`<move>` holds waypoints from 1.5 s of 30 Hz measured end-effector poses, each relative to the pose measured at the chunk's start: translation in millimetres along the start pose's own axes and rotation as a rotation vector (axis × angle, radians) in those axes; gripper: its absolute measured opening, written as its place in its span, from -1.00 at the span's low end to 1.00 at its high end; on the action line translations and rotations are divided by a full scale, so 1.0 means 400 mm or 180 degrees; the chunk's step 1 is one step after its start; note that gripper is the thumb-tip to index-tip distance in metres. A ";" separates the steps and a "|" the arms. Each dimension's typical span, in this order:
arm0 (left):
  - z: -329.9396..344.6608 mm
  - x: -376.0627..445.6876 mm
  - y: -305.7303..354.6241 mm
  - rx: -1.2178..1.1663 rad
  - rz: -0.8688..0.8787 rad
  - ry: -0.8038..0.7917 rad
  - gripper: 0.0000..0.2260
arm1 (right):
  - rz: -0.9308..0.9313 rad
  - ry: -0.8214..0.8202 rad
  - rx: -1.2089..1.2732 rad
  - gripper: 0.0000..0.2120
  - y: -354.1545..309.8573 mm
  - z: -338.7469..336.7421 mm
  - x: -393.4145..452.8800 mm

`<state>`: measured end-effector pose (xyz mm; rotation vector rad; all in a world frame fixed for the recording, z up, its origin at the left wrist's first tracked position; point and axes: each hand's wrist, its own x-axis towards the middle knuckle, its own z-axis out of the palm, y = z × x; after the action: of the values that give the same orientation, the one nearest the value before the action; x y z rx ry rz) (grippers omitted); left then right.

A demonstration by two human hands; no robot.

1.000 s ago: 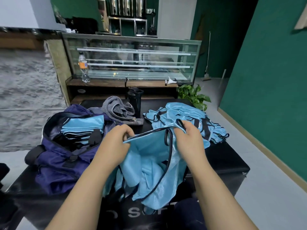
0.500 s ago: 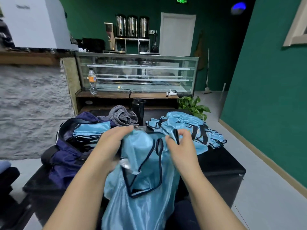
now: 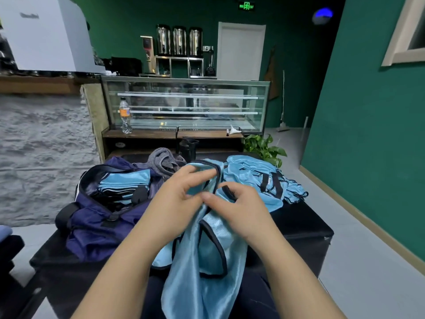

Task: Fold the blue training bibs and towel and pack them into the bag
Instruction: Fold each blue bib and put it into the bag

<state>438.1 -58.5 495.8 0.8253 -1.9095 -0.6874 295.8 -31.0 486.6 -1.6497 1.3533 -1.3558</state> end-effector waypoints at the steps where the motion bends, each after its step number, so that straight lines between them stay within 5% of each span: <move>1: 0.004 0.000 0.000 0.0140 0.0078 -0.0076 -0.57 | 0.0119 0.0030 0.0126 -0.72 -0.002 -0.004 0.002; 5: 0.012 -0.003 -0.037 -0.0230 -0.0277 0.0029 -0.76 | 0.0793 0.0264 0.1286 -0.81 0.002 -0.029 0.013; 8: 0.013 -0.005 -0.079 -0.0464 -0.1260 -0.0150 -0.59 | 0.1214 0.0318 0.2046 -0.95 0.018 -0.043 0.031; 10: 0.016 -0.007 -0.097 -0.0763 -0.1702 -0.0441 -0.51 | 0.1412 0.0258 0.2217 -0.76 0.033 -0.044 0.051; 13: 0.020 0.000 -0.112 -0.1651 -0.1612 -0.0581 -0.63 | 0.1577 0.0149 0.2285 -0.60 0.048 -0.044 0.087; 18: 0.012 0.050 -0.117 -0.2499 -0.1090 0.0372 -0.68 | 0.1170 -0.0119 0.1381 -0.79 0.064 -0.054 0.125; 21: 0.001 0.073 -0.134 -0.2179 -0.0889 0.0662 -0.73 | 0.0945 -0.0210 0.0700 -0.77 0.061 -0.059 0.142; 25: -0.017 0.089 -0.136 -0.1220 -0.0726 0.0822 -0.75 | 0.0882 -0.0074 0.0346 -0.47 0.062 -0.054 0.165; 31: -0.048 0.089 -0.149 0.0325 -0.0504 0.0778 -0.78 | 0.0233 -0.0046 -0.0120 -0.79 0.047 -0.057 0.166; 37: -0.054 0.099 -0.162 0.1477 -0.0223 0.0338 -0.89 | 0.0281 -0.0030 -0.0635 -0.83 0.078 -0.055 0.166; 40: -0.045 0.102 -0.172 0.1443 -0.0143 0.0319 -0.85 | 0.0272 0.0057 -0.0770 -0.89 0.091 -0.061 0.166; 45: -0.027 0.092 -0.194 0.0106 -0.0667 0.0272 -0.67 | 0.0228 0.0072 -0.0502 -0.82 0.088 -0.076 0.173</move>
<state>455.0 -136.4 462.4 1.0697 -1.7779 -0.7353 252.6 -102.4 486.8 -1.6741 1.5523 -1.2577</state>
